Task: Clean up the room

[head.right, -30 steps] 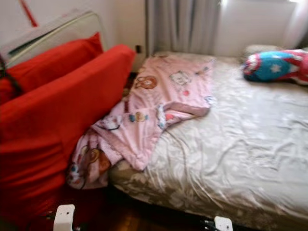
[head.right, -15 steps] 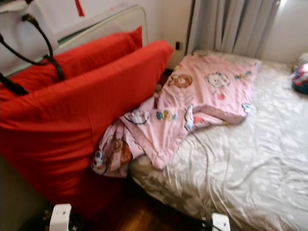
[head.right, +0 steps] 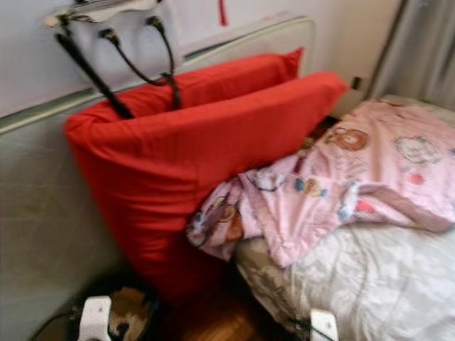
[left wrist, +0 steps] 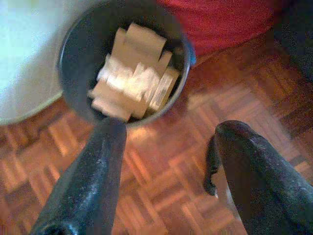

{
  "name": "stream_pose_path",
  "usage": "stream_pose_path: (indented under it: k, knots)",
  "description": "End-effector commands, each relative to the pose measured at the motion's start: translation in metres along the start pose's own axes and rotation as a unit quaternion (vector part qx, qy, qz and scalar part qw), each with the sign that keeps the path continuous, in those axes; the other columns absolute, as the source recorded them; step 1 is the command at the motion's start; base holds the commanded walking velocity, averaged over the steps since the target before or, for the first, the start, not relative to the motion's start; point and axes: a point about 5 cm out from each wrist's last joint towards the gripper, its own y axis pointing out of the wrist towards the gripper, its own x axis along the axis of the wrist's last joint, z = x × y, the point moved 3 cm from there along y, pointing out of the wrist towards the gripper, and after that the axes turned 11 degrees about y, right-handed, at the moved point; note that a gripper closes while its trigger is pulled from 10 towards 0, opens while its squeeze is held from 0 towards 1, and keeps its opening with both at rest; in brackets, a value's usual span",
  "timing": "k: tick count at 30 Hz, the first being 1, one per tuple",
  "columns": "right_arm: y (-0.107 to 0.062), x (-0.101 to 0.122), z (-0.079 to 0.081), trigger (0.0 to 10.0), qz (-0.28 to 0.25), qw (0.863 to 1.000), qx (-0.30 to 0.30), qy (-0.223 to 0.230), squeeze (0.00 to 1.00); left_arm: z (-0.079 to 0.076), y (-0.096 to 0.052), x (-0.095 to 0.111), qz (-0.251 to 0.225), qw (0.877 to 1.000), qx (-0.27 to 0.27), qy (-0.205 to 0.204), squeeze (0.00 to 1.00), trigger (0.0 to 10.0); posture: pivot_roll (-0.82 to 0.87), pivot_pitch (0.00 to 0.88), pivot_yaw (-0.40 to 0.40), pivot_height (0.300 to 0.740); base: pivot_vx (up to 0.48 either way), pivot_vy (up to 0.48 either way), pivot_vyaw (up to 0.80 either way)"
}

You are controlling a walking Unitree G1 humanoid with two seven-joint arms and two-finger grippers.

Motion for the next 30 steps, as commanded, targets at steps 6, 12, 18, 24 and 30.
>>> stream_pose_path:
  k: [6,12,18,24,30]
  knots:
    - [0.002,0.004,0.006,10.0,-0.005,1.000,0.009,0.002,0.00,0.009,-0.002,-0.008,0.012,1.000,0.011,-0.007,0.00,10.0,0.04,0.000,0.009,0.740,0.000,0.000,0.31]
    - [0.002,0.006,0.005,10.0,-0.007,1.000,0.010,0.003,0.00,0.008,-0.002,-0.008,0.011,1.000,0.013,-0.013,0.00,10.0,0.04,0.000,-0.001,0.740,0.000,0.000,0.00]
    - [0.002,0.006,0.004,10.0,-0.006,1.000,0.010,-0.006,0.00,0.006,-0.002,-0.007,0.008,1.000,0.011,-0.013,0.00,10.0,0.04,0.000,-0.001,0.740,0.000,0.000,0.00]
    - [0.002,0.006,0.004,10.0,-0.005,1.000,0.012,-0.013,0.00,0.003,-0.001,-0.006,0.007,1.000,0.010,-0.012,0.00,10.0,0.03,0.000,-0.009,0.740,0.000,0.000,0.00]
    - [0.001,0.007,0.000,10.0,-0.002,1.000,0.010,-0.021,0.00,-0.002,-0.001,-0.006,0.008,1.000,0.008,-0.016,0.00,10.0,0.03,0.000,-0.025,0.740,0.000,0.000,0.00]
